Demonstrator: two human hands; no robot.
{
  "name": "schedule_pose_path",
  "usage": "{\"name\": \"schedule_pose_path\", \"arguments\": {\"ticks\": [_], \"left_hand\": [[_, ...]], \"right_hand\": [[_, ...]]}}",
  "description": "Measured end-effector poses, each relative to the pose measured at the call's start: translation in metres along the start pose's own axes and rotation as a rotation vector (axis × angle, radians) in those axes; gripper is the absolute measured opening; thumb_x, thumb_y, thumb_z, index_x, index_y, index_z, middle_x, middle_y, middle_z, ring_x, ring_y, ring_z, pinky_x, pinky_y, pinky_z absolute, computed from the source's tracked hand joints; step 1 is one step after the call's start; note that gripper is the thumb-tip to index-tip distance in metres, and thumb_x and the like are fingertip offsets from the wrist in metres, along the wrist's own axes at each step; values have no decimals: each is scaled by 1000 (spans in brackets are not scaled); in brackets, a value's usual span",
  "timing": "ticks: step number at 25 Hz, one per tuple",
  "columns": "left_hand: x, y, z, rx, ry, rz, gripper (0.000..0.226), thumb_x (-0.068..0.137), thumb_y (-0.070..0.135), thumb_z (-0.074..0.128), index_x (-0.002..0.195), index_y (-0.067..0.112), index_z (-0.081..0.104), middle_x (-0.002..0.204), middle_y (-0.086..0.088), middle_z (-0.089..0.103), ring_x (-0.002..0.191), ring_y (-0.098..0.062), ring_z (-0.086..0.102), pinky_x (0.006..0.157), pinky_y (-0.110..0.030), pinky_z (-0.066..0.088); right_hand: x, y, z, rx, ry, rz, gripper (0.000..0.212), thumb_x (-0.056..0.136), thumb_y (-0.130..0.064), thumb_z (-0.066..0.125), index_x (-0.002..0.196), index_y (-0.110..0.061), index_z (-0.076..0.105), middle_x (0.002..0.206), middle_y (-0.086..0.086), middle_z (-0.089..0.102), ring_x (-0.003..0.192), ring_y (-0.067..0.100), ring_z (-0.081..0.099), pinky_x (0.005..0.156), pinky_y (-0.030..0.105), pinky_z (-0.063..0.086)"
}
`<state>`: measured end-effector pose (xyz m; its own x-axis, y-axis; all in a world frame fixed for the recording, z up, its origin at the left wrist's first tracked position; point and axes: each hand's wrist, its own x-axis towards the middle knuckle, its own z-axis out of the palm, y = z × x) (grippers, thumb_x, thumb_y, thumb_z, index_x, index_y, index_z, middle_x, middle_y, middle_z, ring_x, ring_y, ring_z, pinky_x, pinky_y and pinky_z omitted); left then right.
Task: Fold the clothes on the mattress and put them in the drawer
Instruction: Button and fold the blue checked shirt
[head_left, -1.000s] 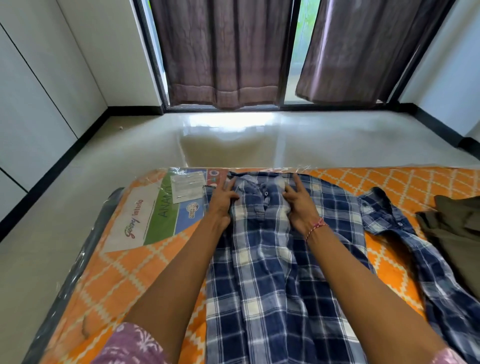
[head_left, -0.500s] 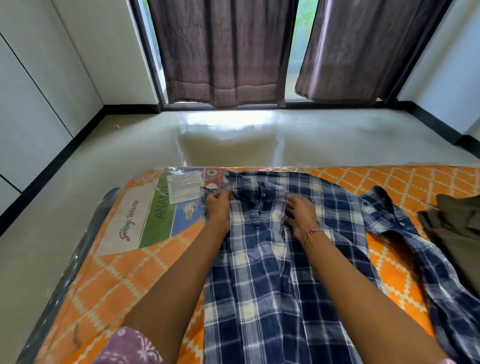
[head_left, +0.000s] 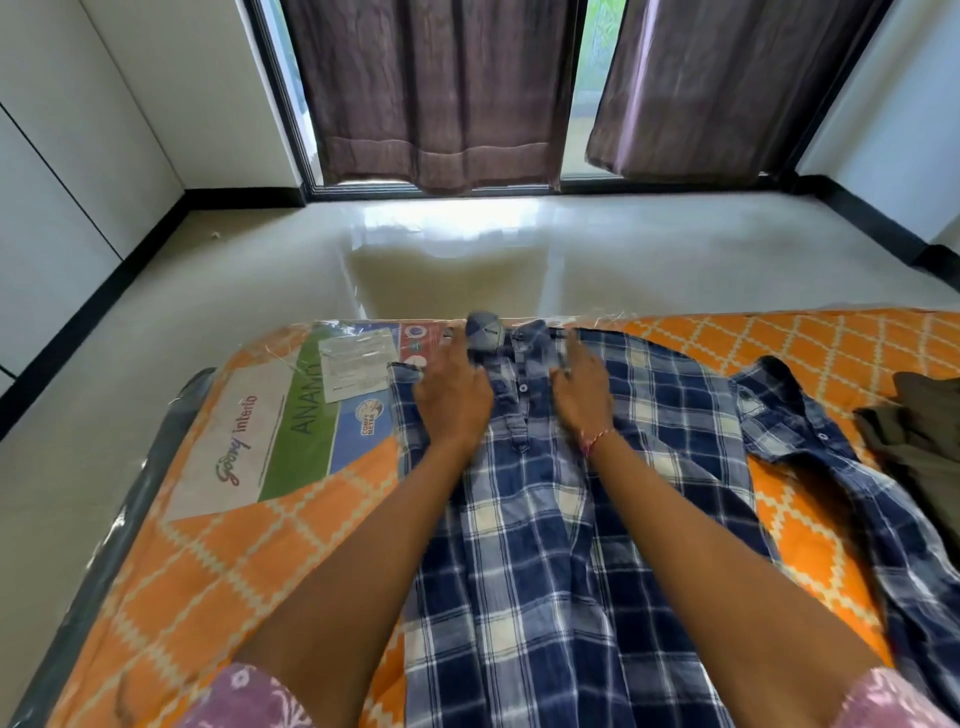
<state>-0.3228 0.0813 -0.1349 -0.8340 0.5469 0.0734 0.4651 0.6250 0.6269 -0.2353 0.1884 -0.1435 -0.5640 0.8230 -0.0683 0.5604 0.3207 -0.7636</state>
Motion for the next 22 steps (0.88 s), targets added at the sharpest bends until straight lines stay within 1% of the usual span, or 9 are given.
{"name": "schedule_pose_path", "arguments": {"ticks": [2, 4, 9, 11, 13, 15, 17, 19, 22], "left_hand": [[-28, -3, 11, 288, -80, 130, 60, 98, 24, 43, 151, 21, 15, 158, -10, 17, 145, -27, 16, 114, -50, 21], [-55, -10, 14, 374, -269, 133, 59, 101, 30, 34, 152, 21, 6, 160, -9, 2, 147, -26, 0, 116, -50, 9], [-174, -20, 7, 280, -290, 72, 64, 103, 39, 23, 148, 22, -18, 158, -10, -16, 146, -25, -13, 117, -44, -5], [-236, -19, 5, 315, -300, 93, 64, 103, 39, 17, 139, 20, -33, 156, -7, -24, 145, -23, -20, 116, -42, -13], [-272, -17, -5, 208, -255, 48, 71, 102, 38, 28, 142, 19, -28, 158, -6, -16, 148, -24, -6, 118, -43, 0], [-284, -10, -22, 33, -179, -144, 81, 97, 42, 43, 151, 17, -12, 158, -9, 10, 142, -27, 22, 112, -43, 29], [-291, 0, -33, -17, -204, -291, 85, 95, 42, 50, 151, 13, -6, 154, -12, 23, 132, -29, 40, 97, -41, 45], [-306, 8, -38, -109, -254, -346, 87, 93, 25, 59, 152, 14, -5, 149, -13, 31, 120, -29, 51, 84, -36, 49], [-310, 12, -51, -553, -155, -567, 82, 89, -1, 60, 152, 15, 9, 140, -14, 45, 115, -29, 55, 87, -35, 51]], "right_hand": [[-24, 13, 11, -410, -34, -134, 50, 102, -35, 33, 150, -25, 23, 159, 9, 14, 147, 28, 6, 117, 54, 14], [-47, 23, 13, -573, -135, -169, 53, 102, -44, 26, 151, -28, 17, 160, 9, 3, 148, 28, -3, 117, 53, 6], [-149, 45, -7, -561, -195, -147, 58, 101, -49, 20, 152, -31, 0, 158, 5, -17, 146, 25, -17, 116, 52, -3], [-217, 55, -4, -609, -197, -91, 56, 101, -46, 19, 152, -31, 1, 160, 5, -7, 148, 24, -7, 117, 50, 1], [-267, 57, -13, -519, -40, -13, 56, 100, -45, 32, 151, -22, 23, 151, 8, 35, 140, 27, 29, 111, 45, 25], [-285, 51, -29, -340, 142, 149, 47, 94, -50, 45, 122, -15, 58, 106, 8, 67, 105, 29, 60, 81, 36, 46], [-292, 45, -36, -305, 65, 281, 38, 95, -46, 47, 94, -13, 66, 87, 9, 68, 85, 29, 64, 64, 29, 41], [-313, 43, -36, -192, 62, 252, 29, 99, -30, 48, 91, -9, 66, 82, 11, 67, 75, 28, 60, 58, 27, 37], [-324, 43, -42, 64, 237, 224, 25, 98, -20, 51, 84, -4, 64, 67, 6, 59, 66, 23, 54, 47, 24, 32]]}}
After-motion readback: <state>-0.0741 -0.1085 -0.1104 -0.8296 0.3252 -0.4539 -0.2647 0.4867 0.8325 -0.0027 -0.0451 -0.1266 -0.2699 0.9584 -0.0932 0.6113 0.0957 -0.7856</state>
